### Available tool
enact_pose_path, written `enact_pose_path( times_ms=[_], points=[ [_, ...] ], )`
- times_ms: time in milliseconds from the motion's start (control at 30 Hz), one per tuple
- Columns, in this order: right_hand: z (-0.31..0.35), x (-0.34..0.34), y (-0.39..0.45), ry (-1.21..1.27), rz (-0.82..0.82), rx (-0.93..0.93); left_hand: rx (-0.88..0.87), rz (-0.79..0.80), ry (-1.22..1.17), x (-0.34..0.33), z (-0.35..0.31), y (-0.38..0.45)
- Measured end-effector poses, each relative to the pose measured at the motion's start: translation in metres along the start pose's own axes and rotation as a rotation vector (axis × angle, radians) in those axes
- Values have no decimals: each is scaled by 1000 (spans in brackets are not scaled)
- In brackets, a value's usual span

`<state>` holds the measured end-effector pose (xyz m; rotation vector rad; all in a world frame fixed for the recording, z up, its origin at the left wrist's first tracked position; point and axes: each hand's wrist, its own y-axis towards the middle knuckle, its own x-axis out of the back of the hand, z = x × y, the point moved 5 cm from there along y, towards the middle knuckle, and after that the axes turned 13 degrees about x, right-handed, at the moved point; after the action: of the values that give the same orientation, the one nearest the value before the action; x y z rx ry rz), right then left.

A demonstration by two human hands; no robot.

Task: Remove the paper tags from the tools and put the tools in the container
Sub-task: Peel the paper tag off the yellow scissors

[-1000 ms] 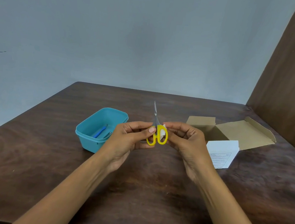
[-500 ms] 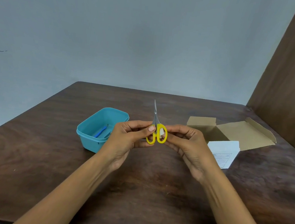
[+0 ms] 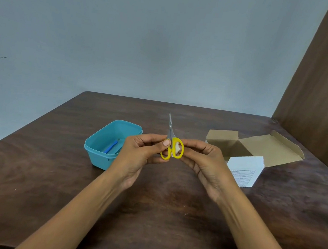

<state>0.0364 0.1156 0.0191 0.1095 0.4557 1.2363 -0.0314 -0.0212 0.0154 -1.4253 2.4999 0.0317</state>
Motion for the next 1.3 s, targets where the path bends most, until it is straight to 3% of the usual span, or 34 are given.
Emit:
enact_pose_path(
  times_ms=[233, 467, 600, 733, 833, 933, 1167, 1300],
  points=[
    [-2, 3, -1, 46, 57, -186, -94, -43, 29, 1, -5, -2],
    [-3, 11, 3, 144, -36, -189, -134, -70, 65, 2, -7, -3],
    [3, 12, 5, 102, -47, -64, -135, -67, 66, 2, -7, -3],
    [21, 15, 8, -188, -60, 315, -113, -46, 55, 1, -5, -3],
    [25, 6, 6, -378, 53, 503, -84, -27, 38, 0, -4, -2],
    [24, 3, 5, -530, 112, 565, -54, -35, 12, 0, -3, -1],
    [26, 3, 6, -634, 183, 619, 9, -57, 17, 2, 1, 0],
    [32, 5, 3, -623, 77, 677, 4, -58, -5, 1, 0, 0]
  ],
)
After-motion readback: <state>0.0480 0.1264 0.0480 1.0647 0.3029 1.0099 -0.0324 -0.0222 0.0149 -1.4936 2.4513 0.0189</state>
